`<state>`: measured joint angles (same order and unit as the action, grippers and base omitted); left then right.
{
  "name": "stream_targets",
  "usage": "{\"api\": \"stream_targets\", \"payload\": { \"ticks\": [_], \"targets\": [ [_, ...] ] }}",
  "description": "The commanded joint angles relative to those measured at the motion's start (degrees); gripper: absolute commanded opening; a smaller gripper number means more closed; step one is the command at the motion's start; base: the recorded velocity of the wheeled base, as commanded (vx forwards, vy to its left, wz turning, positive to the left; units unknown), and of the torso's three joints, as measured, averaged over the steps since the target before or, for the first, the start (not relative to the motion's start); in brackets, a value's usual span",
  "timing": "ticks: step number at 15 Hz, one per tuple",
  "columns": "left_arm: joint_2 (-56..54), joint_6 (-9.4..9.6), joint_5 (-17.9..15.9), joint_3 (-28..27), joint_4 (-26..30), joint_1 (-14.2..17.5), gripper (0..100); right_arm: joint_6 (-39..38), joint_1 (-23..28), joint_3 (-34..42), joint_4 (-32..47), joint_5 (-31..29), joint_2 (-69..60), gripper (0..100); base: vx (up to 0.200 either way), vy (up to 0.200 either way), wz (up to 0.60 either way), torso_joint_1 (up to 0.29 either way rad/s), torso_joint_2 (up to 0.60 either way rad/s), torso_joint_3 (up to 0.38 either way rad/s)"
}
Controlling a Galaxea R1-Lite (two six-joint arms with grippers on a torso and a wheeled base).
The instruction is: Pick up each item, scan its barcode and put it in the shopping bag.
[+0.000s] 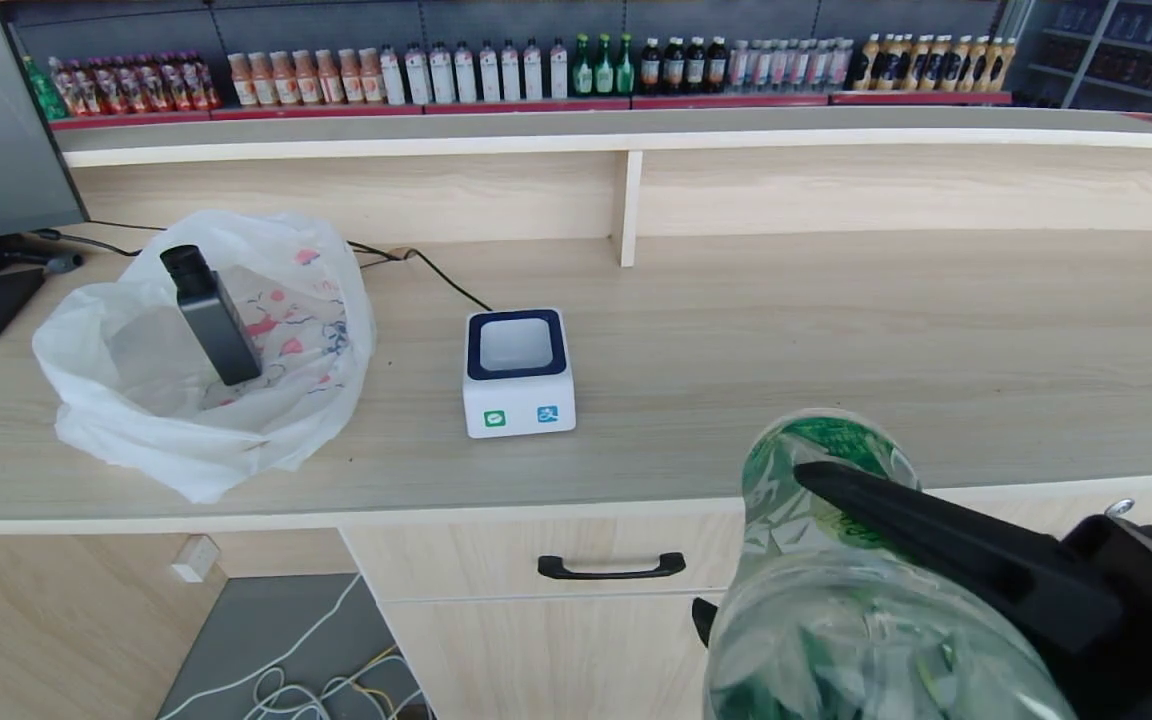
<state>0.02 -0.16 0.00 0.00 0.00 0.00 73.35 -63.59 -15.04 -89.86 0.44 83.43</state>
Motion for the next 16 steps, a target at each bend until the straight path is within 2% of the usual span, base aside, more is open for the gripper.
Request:
{"api": "stream_targets", "payload": {
  "ticks": [1,3,4,6,8,10,11,12,13,14,15,16],
  "targets": [
    [-0.02,-0.02,0.0,0.0,0.0,0.0,100,-3.21,1.8,2.74,-0.14,-0.53,-2.13,0,0.0,0.0,0.0,0.0,0.0,0.0],
    [-0.02,-0.02,0.0,0.0,0.0,0.0,100,-7.61,5.31,3.79,-0.14,-0.53,-4.86,0,0.0,0.0,0.0,0.0,0.0,0.0],
    [-0.02,-0.02,0.0,0.0,0.0,0.0,100,-8.75,10.15,4.14,-0.14,-0.18,-8.02,0,0.0,0.0,0.0,0.0,0.0,0.0],
    [-0.02,-0.02,0.0,0.0,0.0,-0.09,100,-14.11,10.85,3.62,1.44,1.67,-7.41,0,0.0,0.0,0.0,0.0,0.0,0.0],
    [-0.02,-0.02,0.0,0.0,0.0,0.0,100,-17.89,15.51,1.51,1.53,3.08,-7.49,0,0.0,0.0,0.0,0.0,0.0,0.0],
    [-0.02,-0.02,0.0,0.0,0.0,-0.09,100,-22.99,17.44,-0.78,1.7,3.78,-7.23,0,0.0,0.0,0.0,0.0,0.0,0.0],
    [-0.02,-0.02,0.0,0.0,0.0,0.0,100,-29.14,17.53,-1.13,2.14,3.08,-6.97,0,0.0,0.0,0.0,0.0,0.0,0.0],
    [-0.02,-0.02,0.0,0.0,0.0,-0.09,100,-30.64,17.53,-2.18,3.11,0.35,-6.18,0,0.0,0.0,0.0,0.0,0.0,0.0],
    [-0.02,-0.02,0.0,0.0,0.0,0.0,100,-36.7,17.62,-4.03,3.99,-3.08,-5.74,0,0.0,0.0,0.0,0.0,0.0,0.0],
    [-0.02,-0.02,0.0,0.0,0.0,0.0,100,-48.3,17.71,-6.05,5.31,-8.0,-5.3,0,0.0,0.0,0.0,0.0,0.0,0.0],
    [-0.02,-0.02,0.0,0.0,0.0,0.0,100,-54.63,17.62,-7.02,6.45,-10.63,-4.42,0,0.0,0.0,0.0,0.0,0.0,0.0],
    [-0.02,-0.02,0.0,0.0,0.0,-0.09,100,-57.0,17.71,-7.11,6.54,-10.55,-4.24,0,0.0,0.0,0.0,0.0,0.0,0.0]
  ]
}}
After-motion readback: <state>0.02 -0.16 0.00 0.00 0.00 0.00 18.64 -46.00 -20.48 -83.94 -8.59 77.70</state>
